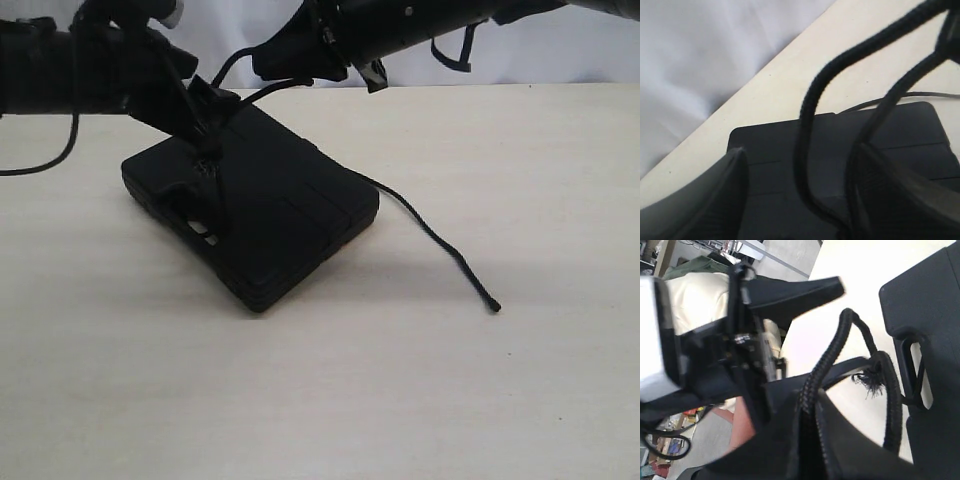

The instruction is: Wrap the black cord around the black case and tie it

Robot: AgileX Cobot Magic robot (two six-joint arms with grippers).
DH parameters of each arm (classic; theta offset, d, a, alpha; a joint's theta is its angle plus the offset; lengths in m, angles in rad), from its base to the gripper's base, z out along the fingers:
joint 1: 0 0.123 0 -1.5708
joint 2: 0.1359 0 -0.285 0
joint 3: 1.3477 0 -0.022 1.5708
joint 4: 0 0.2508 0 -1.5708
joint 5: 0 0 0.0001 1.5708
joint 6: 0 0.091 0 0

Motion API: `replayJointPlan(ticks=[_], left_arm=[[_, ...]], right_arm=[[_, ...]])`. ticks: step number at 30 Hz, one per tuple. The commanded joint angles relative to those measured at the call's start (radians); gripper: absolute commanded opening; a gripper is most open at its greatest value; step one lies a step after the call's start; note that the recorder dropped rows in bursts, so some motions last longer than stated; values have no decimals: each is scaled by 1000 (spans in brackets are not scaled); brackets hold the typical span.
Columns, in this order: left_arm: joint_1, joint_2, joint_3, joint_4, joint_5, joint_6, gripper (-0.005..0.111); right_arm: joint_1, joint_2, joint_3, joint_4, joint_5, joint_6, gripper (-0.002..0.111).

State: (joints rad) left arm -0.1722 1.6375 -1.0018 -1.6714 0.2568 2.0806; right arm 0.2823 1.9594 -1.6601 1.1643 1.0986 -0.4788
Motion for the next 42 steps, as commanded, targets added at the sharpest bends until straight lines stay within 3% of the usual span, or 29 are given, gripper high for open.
replayJointPlan(ticks=[1,8,17,20,32,35,40,42], left_arm=[[-14,57,-48,-73,-54,21,60],[-14,130,-68,-73,215,61,61],[-14,162,-68,89,470,61,61],[-14,162,-70,89,420,61,61],[-14,160,-40,89,-105,-14,61],[-14,160,-2,159,-72,-7,61],[-14,160,12,291,107,-7,60],[-14,160,12,289,104,-12,53]], right_arm=[[0,-4,-3,14,5,1,5],[0,-4,-3,14,1,-2,5],[0,-4,-3,14,-45,-6,5],[0,-4,-3,14,-52,-6,5],[-2,-4,-3,22,-76,-2,5],[-4,-4,-3,22,-104,-2,5],[-4,-4,-3,22,-119,-2,5],[-4,-4,-3,20,-119,-2,5]])
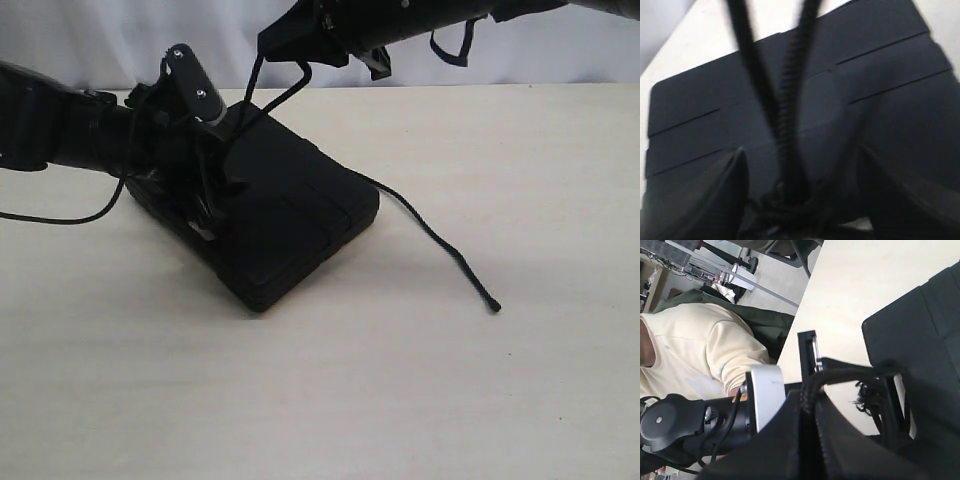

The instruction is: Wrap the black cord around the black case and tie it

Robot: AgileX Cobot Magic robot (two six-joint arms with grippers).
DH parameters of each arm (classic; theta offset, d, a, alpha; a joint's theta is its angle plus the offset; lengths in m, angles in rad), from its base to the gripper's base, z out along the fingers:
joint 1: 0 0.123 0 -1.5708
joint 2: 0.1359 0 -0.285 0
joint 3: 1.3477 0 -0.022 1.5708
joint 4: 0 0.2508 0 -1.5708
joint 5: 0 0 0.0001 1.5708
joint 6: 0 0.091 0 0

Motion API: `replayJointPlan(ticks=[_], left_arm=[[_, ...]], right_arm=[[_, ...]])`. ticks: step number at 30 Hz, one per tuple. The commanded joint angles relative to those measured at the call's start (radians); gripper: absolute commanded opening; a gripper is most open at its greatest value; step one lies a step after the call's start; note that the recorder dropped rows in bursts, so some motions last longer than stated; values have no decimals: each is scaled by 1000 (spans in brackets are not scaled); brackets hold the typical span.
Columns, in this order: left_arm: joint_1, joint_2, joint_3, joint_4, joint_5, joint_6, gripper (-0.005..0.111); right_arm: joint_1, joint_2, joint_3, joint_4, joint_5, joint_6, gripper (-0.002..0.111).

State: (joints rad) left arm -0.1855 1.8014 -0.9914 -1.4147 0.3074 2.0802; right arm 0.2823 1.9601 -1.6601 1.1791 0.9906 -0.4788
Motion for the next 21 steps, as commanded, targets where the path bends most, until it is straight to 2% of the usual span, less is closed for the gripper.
replayJointPlan(ticks=[1,7,10,15,17,21], left_arm=[[-1,-3,2,32,45,-19,48],[-1,-3,2,30,5,-51,0],[-1,-3,2,30,-23,-51,0],[-1,-3,2,26,-49,-51,0],[-1,-3,2,26,-49,-44,0],[-1,-3,2,26,-49,-44,0]], right_arm=[[-4,-5,-3,5,-11,-2,5],[-4,-5,-3,-82,-36,38,6],[-4,-5,-3,-144,-52,96,17],[-9,-9,-3,-176,-41,128,48],[-29,-27,-3,-189,-36,128,56],[-103,-84,-3,-263,-11,153,58]])
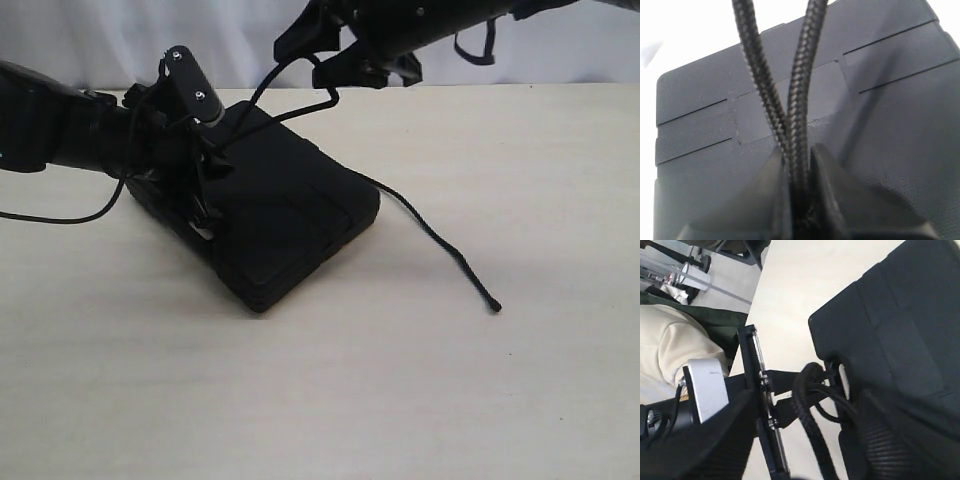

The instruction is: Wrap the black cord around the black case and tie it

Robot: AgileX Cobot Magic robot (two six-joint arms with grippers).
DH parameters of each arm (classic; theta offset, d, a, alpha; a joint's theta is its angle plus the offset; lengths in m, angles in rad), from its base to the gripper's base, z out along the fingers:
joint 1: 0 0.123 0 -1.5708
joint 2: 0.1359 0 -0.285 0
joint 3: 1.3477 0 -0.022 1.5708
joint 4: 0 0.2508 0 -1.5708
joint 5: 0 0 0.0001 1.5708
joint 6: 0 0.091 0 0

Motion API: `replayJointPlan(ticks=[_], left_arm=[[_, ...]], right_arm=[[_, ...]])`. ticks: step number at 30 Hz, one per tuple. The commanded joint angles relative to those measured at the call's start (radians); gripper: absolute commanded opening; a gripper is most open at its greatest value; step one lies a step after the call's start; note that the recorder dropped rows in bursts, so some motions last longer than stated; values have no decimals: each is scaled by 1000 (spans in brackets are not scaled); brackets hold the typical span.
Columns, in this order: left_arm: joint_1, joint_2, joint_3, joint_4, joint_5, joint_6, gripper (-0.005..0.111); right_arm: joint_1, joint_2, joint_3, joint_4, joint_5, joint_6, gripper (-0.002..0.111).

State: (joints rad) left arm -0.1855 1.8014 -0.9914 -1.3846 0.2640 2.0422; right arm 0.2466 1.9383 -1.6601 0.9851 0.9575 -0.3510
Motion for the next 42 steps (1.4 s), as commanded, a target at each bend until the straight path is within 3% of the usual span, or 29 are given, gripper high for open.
replayJointPlan(ticks=[1,5,9,11,17,25,33,38,39,41,42], left_arm=[[-1,-3,2,-4,-5,-6,0],[-1,-3,2,-12,-5,-6,0],[-1,-3,2,-14,-5,-6,0],[-1,-3,2,-25,-8,-6,0],[-1,-3,2,-77,-27,-6,0],[-1,-3,0,-75,-12,55,0],[-1,-3,0,-75,-12,58,0],[-1,-3,0,-75,-22,57,0],[-1,-3,0,-75,-28,57,0],[-1,-3,0,-75,-33,57,0],[-1,-3,0,-75,-33,57,0]], right_arm=[[-89,-78,-3,-112,26,40,58],[-141,-129,-3,-365,32,53,58],[-139,-136,-1,-725,88,45,58],[-139,-118,6,-803,143,25,58],[-131,-18,70,-825,180,-25,58],[-40,141,103,-925,171,-39,39],[-11,229,103,-1021,79,127,38],[-11,287,103,-1022,35,132,37],[-11,287,103,-1013,37,129,33],[-11,287,103,-985,39,128,4],[-11,287,103,-970,37,137,5]])
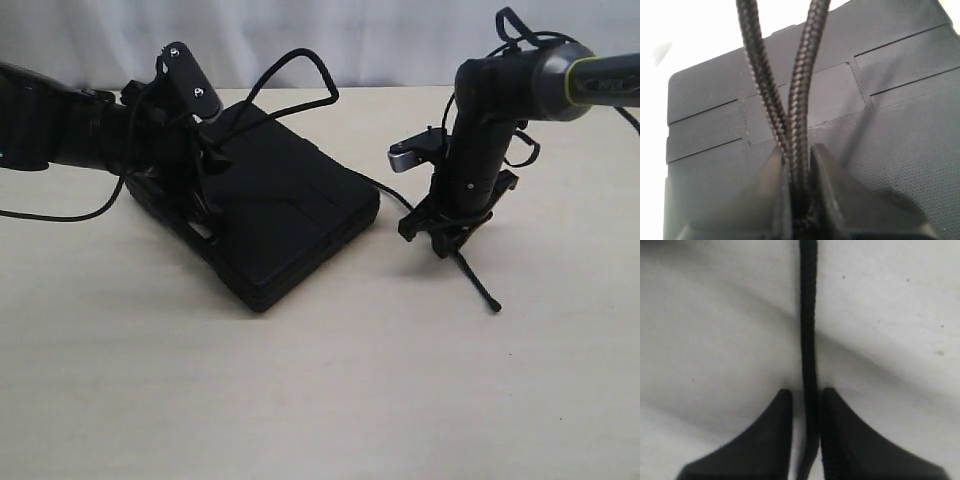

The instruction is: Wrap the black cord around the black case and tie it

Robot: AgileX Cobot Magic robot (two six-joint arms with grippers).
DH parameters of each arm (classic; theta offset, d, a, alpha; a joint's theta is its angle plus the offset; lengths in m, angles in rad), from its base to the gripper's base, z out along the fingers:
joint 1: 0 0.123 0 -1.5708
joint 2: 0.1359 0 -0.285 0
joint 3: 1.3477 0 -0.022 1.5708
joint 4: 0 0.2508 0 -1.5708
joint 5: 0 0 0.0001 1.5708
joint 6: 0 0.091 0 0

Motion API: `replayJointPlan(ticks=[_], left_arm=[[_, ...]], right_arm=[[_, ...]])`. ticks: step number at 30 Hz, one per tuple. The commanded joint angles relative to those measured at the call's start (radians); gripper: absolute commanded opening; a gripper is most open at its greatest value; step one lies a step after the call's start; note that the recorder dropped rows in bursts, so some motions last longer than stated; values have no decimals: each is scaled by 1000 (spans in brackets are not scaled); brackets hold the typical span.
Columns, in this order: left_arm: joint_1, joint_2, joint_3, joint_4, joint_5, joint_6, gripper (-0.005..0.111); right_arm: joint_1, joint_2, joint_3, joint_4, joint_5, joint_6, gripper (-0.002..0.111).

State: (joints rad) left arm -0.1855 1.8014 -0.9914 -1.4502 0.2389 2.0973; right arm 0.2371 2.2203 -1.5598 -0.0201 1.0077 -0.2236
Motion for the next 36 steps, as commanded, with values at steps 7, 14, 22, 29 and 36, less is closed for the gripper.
replayJointPlan(ticks=[7,14,22,29,36], left_arm=[[-1,-3,0,107,-13,43,0],[-1,-3,0,280,-36,43,0],[-1,-3,0,316,-140,43,0],[-1,-3,0,382,-261,43,0],[-73,-1,0,590,-351,43,0]], right_arm=[[-64,-90,-112,253,68,116,4],[-98,-106,-234,641,6,112,5],[-100,-106,-236,872,-63,101,5],[-97,-106,-236,904,-61,104,5],[-80,-104,-236,902,-73,115,5]])
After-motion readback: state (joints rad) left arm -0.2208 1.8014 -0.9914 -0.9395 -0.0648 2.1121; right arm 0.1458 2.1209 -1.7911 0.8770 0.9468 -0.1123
